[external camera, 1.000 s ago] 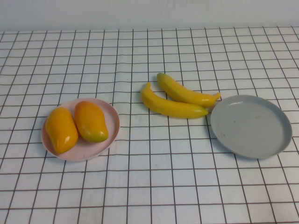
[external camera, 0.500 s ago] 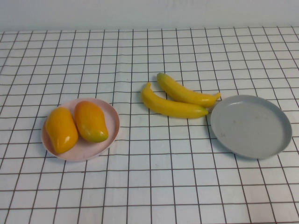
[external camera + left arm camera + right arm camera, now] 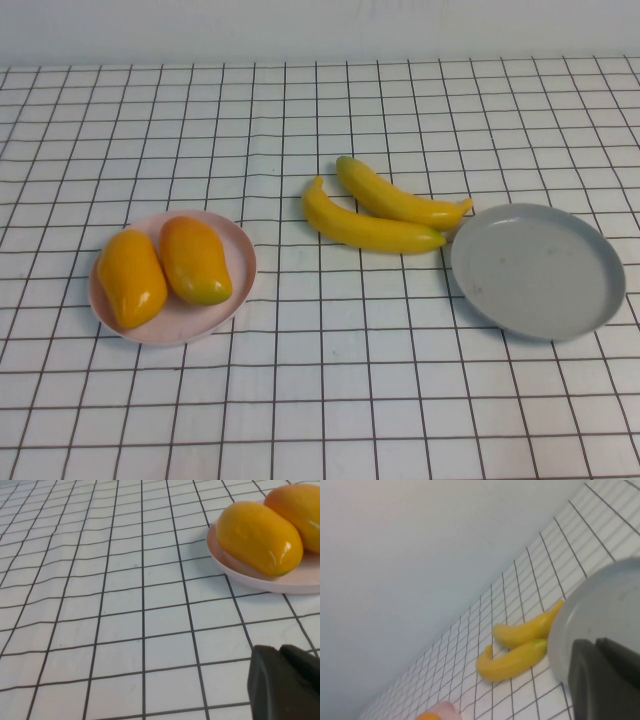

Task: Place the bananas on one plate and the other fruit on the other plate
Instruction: Put another type of fruit in the right plate

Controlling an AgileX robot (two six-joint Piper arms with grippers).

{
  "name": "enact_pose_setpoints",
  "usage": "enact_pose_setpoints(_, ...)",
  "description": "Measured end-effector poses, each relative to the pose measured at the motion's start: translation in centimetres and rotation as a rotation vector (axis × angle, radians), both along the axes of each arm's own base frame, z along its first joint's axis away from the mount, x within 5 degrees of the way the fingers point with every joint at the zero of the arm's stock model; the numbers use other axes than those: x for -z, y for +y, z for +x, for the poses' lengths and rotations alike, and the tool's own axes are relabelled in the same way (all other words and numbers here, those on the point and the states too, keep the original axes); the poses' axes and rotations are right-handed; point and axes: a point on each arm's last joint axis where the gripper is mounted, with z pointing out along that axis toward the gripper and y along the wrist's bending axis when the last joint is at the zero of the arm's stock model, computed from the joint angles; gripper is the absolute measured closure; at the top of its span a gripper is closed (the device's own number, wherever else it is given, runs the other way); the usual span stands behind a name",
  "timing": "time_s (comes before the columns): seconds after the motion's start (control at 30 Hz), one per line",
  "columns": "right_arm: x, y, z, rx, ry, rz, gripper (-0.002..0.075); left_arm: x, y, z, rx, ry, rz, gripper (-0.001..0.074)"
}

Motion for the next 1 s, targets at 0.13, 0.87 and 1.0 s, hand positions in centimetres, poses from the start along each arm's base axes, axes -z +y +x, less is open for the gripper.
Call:
enact_pose_setpoints(0.13, -4.5, 0.3, 0.0, -0.056, -0.018, -0.233, 0.0742, 0.0, 0.0, 0.0, 0.000, 0.000, 0.000, 0.0738)
enact_pose_setpoints(0.87, -14.4, 0.7, 14.1, -0.497, 0.318, -0.816, 0.0742, 0.0, 0.0, 0.0, 0.000, 0.000, 0.000, 0.0738)
enact_pose_setpoints(1.0, -14.9, 1.4, 19.0, -0.598, 0.384, -0.907, 0.0742, 0.0, 0.0, 0.0, 0.000, 0.000, 0.000, 0.0738)
